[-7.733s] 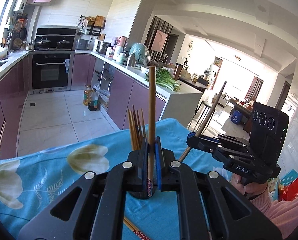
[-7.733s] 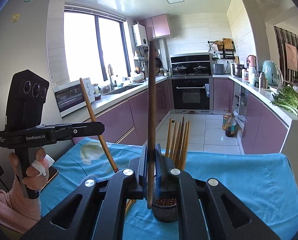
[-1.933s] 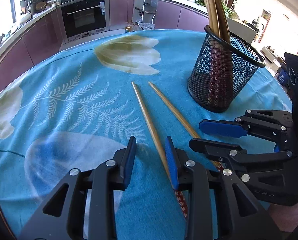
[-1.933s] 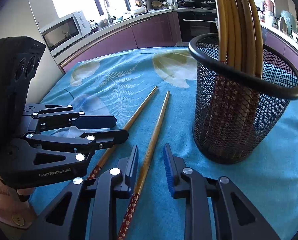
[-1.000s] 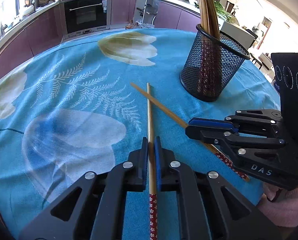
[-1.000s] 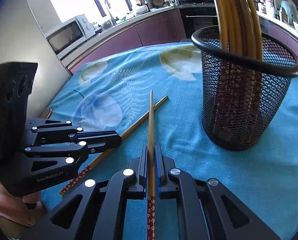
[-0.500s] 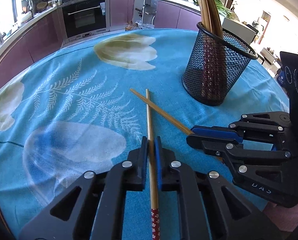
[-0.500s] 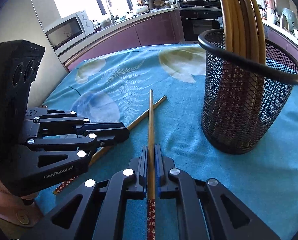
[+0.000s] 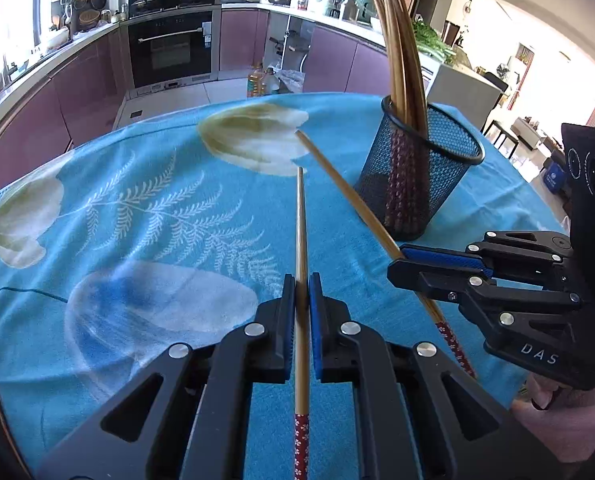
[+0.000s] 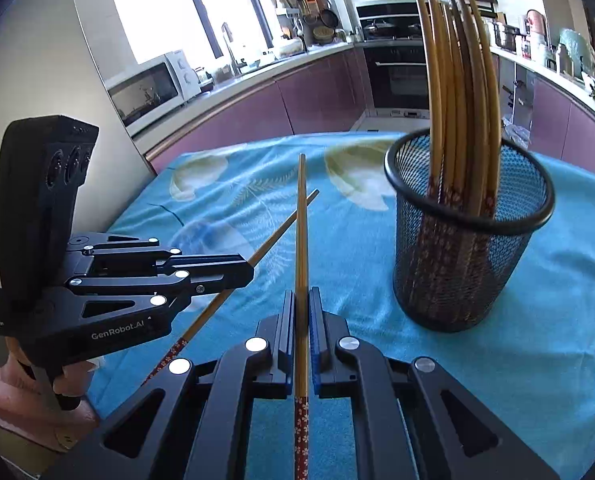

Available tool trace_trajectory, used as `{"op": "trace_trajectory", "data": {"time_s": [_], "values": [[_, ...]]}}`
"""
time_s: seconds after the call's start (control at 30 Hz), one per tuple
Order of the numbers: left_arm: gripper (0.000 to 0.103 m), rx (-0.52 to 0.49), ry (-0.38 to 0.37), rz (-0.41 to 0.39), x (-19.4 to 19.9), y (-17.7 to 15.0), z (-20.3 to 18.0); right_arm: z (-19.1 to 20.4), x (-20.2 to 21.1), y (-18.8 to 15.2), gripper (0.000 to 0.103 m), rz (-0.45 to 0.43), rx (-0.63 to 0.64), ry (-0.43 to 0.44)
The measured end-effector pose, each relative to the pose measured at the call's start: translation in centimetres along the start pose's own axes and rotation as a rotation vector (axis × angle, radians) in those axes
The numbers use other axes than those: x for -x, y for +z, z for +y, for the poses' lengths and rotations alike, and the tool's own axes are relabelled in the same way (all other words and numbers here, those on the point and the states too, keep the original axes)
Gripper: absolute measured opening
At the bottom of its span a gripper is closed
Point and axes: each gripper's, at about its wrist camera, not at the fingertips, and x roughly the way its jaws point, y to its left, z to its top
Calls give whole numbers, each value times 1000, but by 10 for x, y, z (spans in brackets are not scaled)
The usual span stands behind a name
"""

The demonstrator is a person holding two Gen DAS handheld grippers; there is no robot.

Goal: Organize utensils
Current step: 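Lift both chopsticks upright and carry them above the mesh cup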

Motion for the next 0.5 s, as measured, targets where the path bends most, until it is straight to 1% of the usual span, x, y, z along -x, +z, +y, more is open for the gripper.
{"op": "trace_trajectory", "data": {"time_s": [0.27,0.5], "values": [[8,5,-55,-46,20,7,0,-2,20,6,6,-59,-1,9],[8,7,-106,-86,37,12,-3,-4,36,12,6,-104,-4,-3]]}}
